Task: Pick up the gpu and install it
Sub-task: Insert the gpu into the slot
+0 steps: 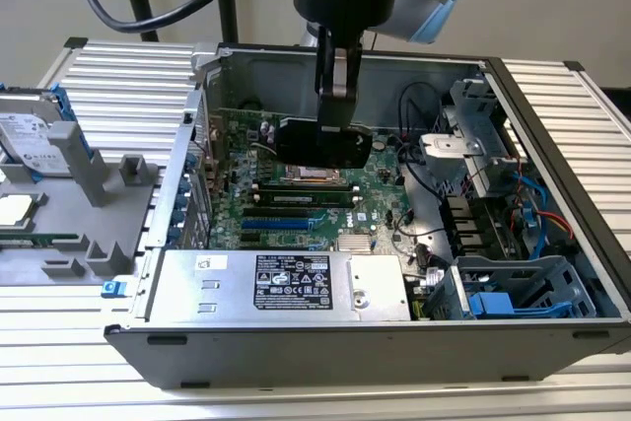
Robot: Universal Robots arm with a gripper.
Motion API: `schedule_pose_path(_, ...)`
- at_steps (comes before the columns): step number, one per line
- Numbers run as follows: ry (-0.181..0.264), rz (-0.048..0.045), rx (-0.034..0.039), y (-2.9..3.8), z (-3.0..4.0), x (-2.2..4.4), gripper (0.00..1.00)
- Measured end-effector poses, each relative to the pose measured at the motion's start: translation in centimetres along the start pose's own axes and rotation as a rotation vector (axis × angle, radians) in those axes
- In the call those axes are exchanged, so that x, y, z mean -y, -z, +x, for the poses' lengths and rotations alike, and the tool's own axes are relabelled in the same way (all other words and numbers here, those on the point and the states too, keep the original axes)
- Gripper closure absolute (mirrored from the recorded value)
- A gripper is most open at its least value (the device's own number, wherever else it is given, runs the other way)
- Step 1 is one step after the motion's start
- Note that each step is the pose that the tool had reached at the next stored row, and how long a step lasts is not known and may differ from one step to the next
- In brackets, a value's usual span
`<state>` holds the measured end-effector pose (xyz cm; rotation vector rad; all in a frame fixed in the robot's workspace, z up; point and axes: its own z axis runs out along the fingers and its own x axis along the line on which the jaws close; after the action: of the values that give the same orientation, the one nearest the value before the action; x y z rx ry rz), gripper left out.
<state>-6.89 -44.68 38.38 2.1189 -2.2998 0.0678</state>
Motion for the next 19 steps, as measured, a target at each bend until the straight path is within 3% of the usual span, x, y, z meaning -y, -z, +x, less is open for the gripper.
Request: schedule_pose_path(19,0.0,0.0002,-0.0022,-0.52,-0.02,-0.01,1.0)
